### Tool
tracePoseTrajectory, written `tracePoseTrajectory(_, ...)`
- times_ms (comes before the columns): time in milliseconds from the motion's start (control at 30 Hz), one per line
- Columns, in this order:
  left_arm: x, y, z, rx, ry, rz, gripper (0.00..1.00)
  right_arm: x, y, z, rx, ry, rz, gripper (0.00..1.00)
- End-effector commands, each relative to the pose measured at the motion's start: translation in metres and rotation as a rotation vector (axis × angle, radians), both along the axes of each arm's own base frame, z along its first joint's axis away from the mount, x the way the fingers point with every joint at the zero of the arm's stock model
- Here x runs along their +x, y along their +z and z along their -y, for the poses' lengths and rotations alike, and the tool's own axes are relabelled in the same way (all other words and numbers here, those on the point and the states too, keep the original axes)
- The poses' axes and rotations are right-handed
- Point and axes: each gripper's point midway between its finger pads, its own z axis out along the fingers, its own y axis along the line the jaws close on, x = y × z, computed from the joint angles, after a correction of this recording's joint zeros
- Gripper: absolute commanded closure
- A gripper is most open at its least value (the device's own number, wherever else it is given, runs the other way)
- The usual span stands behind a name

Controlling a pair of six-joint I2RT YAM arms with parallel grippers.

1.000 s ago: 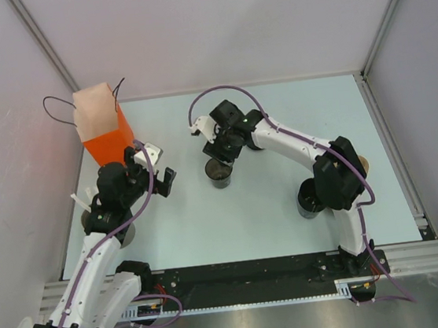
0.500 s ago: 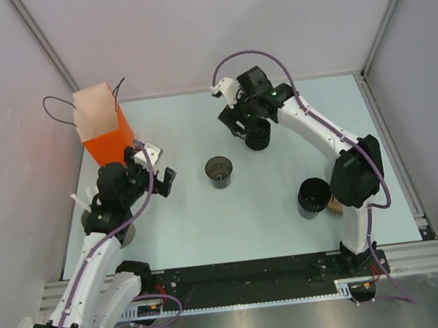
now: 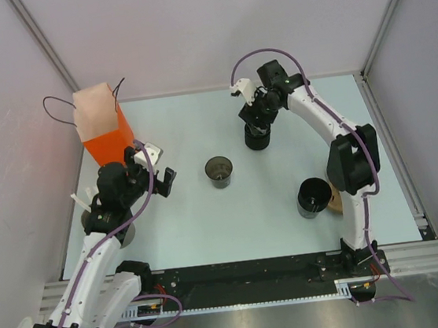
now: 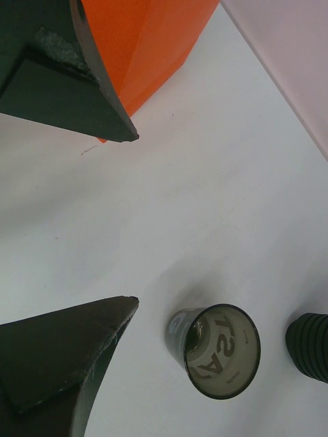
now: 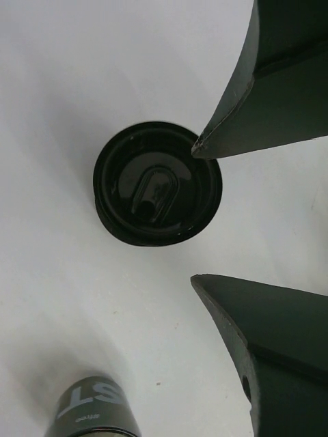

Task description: Pack the takeout coffee

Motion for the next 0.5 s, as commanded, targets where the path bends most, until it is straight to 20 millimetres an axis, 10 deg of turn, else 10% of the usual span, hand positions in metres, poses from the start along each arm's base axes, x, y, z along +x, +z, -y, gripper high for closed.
tracePoseTrajectory(0,0.002,0.003,0.003,0.001,-0.024,0.025,0.0,-0.004,0.006,-0.008,0.035,0.117,0.0,0.28)
tracePoseTrajectory(467,0.002,0.0,0.004,0.004,-0.03,0.019,0.0,-0.003,-0.029,-0.009,0.009,0.146,-0.084,0.32)
